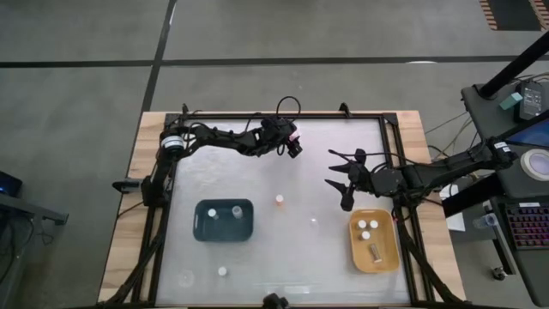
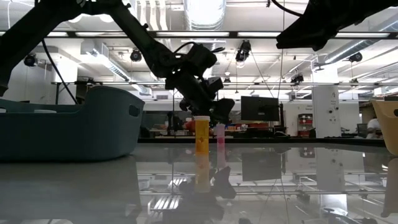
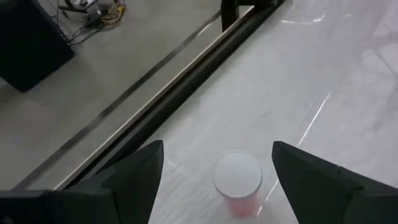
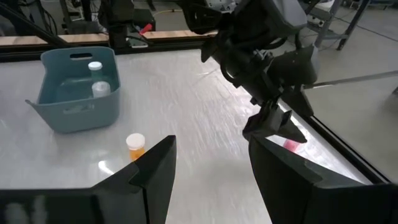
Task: Pick and place medicine bottles into bin by pill shape (circle, oval)
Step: Put the pink bottled capsules into the yellow bin
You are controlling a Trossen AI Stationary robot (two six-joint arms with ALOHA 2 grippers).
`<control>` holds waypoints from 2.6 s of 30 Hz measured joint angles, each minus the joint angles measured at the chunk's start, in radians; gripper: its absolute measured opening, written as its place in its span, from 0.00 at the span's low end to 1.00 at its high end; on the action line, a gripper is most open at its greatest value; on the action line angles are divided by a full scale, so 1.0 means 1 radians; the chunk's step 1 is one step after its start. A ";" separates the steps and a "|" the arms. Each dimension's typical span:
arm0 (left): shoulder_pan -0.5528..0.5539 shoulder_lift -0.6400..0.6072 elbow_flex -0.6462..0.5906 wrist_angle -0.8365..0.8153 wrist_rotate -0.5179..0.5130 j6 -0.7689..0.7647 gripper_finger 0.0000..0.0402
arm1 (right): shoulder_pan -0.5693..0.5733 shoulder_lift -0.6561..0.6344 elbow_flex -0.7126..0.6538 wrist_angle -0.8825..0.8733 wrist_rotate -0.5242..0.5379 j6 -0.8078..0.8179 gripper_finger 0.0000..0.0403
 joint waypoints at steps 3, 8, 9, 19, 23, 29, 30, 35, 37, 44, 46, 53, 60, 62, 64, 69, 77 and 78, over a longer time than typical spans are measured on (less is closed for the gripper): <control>0.002 0.000 -0.001 -0.003 0.001 0.000 0.71 | 0.000 0.000 0.000 0.000 0.000 -0.001 0.48; 0.003 0.001 -0.012 -0.004 0.003 0.000 0.71 | 0.000 0.000 0.000 0.000 0.000 -0.004 0.48; 0.004 0.001 -0.013 -0.004 0.003 0.000 0.70 | 0.000 0.000 0.000 0.000 0.000 -0.004 0.48; 0.006 0.001 -0.013 -0.002 0.008 -0.001 0.62 | 0.000 0.000 0.000 0.000 0.000 -0.006 0.48; 0.006 0.001 -0.013 -0.003 0.007 -0.001 0.61 | 0.000 0.000 0.000 0.000 0.000 -0.007 0.48; 0.006 0.001 -0.013 -0.004 0.006 -0.001 0.61 | 0.000 0.000 0.000 0.000 0.000 -0.010 0.48; 0.006 0.001 -0.014 -0.004 0.005 -0.002 0.61 | 0.000 0.000 0.000 0.000 0.000 -0.011 0.48; 0.007 0.001 -0.013 -0.005 0.004 -0.026 0.61 | 0.000 0.000 0.000 0.000 0.001 -0.019 0.48; 0.007 0.001 -0.012 -0.005 0.004 -0.026 0.61 | 0.000 0.000 0.000 0.000 0.001 -0.020 0.48; 0.007 0.001 -0.011 -0.004 0.004 -0.026 0.61 | 0.000 0.000 0.000 0.000 0.001 -0.020 0.48; 0.007 0.001 -0.011 -0.005 0.004 -0.026 0.61 | 0.000 0.000 0.000 0.000 0.001 -0.022 0.48; 0.007 0.001 -0.011 -0.004 0.002 -0.012 0.60 | 0.000 0.000 0.000 0.000 0.001 -0.024 0.48; 0.007 0.001 -0.011 -0.008 -0.028 0.003 0.46 | 0.000 0.000 0.000 0.000 0.001 -0.024 0.48; 0.007 0.001 -0.012 -0.009 -0.032 0.003 0.43 | 0.000 0.000 0.000 -0.001 0.001 -0.025 0.48; 0.008 0.001 -0.012 -0.011 -0.038 0.003 0.42 | 0.000 0.000 0.000 -0.003 0.001 -0.025 0.48; 0.008 0.001 -0.012 -0.012 -0.043 0.009 0.41 | 0.000 0.000 0.000 -0.024 0.001 -0.025 0.48; 0.001 0.000 -0.012 -0.018 -0.061 0.035 0.41 | 0.000 0.000 0.000 -0.023 0.002 -0.025 0.48; -0.003 -0.003 -0.012 -0.026 -0.061 0.036 0.41 | 0.000 0.000 0.000 -0.023 0.002 -0.025 0.48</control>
